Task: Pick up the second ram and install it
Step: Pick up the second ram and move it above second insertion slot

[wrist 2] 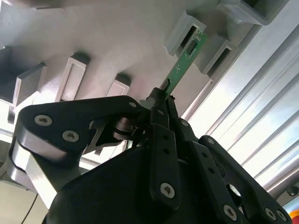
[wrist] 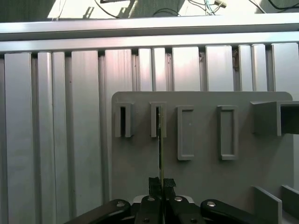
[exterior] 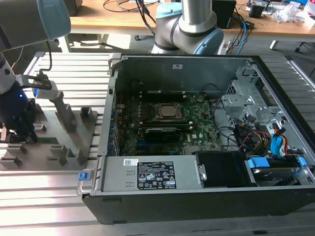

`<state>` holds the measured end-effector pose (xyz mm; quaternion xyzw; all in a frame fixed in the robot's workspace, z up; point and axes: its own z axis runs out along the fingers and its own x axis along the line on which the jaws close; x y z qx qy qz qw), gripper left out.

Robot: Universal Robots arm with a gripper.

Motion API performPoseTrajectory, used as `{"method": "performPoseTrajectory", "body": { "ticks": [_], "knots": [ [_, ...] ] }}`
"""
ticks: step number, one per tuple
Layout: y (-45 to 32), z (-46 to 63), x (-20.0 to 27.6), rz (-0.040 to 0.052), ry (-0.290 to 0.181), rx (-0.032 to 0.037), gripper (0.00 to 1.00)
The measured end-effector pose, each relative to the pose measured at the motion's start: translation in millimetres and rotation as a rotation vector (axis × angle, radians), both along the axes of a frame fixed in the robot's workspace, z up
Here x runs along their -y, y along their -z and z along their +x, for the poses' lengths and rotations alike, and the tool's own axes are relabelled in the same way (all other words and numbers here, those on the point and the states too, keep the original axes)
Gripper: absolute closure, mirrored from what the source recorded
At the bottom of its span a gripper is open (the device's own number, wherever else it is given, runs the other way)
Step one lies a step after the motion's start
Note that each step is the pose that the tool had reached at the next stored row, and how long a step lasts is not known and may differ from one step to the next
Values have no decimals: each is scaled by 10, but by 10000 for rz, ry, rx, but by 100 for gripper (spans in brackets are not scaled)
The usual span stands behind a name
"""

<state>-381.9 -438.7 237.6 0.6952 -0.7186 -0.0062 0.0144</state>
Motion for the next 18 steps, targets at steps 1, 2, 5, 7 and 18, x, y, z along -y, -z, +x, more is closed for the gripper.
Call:
{"method": "performPoseTrajectory", "body": {
  "ticks": [1, 2, 5, 7, 18],
  "knots": [
    [-13, 0, 0, 0, 0, 0, 86],
    [-28, 0, 0, 0, 0, -1, 86],
    [-108, 0, 0, 0, 0, 0, 86],
    [-147, 0, 0, 0, 0, 0, 86],
    [-435, 0, -1, -1, 0, 0, 86]
  ]
}}
